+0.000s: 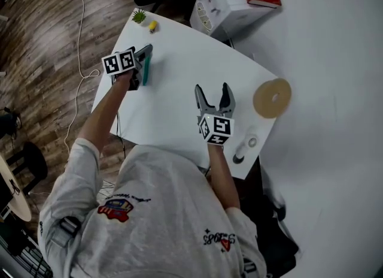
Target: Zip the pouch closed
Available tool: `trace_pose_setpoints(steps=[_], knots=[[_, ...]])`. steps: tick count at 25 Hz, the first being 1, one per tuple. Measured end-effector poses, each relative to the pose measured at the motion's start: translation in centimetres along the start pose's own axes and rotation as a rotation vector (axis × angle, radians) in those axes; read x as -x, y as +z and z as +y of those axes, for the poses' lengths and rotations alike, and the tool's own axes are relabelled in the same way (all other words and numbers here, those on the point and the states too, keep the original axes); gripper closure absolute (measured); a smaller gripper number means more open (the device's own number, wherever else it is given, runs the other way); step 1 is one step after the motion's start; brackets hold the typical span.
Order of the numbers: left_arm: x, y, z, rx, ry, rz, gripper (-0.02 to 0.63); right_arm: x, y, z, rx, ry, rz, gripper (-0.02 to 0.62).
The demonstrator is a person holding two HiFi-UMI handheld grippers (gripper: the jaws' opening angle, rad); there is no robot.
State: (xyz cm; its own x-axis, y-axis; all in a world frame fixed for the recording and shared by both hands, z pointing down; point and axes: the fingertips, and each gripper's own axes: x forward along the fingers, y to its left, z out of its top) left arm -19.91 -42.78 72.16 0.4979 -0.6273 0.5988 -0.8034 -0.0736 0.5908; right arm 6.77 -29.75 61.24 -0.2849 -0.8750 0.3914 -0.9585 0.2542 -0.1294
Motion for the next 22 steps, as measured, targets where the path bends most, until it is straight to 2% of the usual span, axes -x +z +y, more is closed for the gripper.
trace_pose_setpoints(steps=[3, 7, 12, 18, 22], knots=[[-1.7, 0.4, 0.9, 0.010, 0.024, 0.030, 0.224, -0.4, -0.2, -0.6, -0.008, -0.015, 0.008, 0.196], [-3.8, -0.1, 1.3, -0.034, 0.056, 0.087, 0.230, -0.4, -0.9, -1.4, -0.012, -0.039, 0.023, 0.199], [-5.3, -0.9, 2.3, 0.053, 0.101, 0.101, 0.257, 0.1, -1.5, -2.6, -0.028, -0.080, 0.031, 0.201], [-6.0, -2.3, 3.4, 0.096, 0.144, 0.126, 0.373, 1.2, -2.6, -4.2, -0.051, -0.123, 0.043, 0.201], [-6.0, -2.1, 3.9, 0.154, 0.136, 0.111, 0.393, 1.8, -3.0, -4.5, -0.060, -0.138, 0.046, 0.202]])
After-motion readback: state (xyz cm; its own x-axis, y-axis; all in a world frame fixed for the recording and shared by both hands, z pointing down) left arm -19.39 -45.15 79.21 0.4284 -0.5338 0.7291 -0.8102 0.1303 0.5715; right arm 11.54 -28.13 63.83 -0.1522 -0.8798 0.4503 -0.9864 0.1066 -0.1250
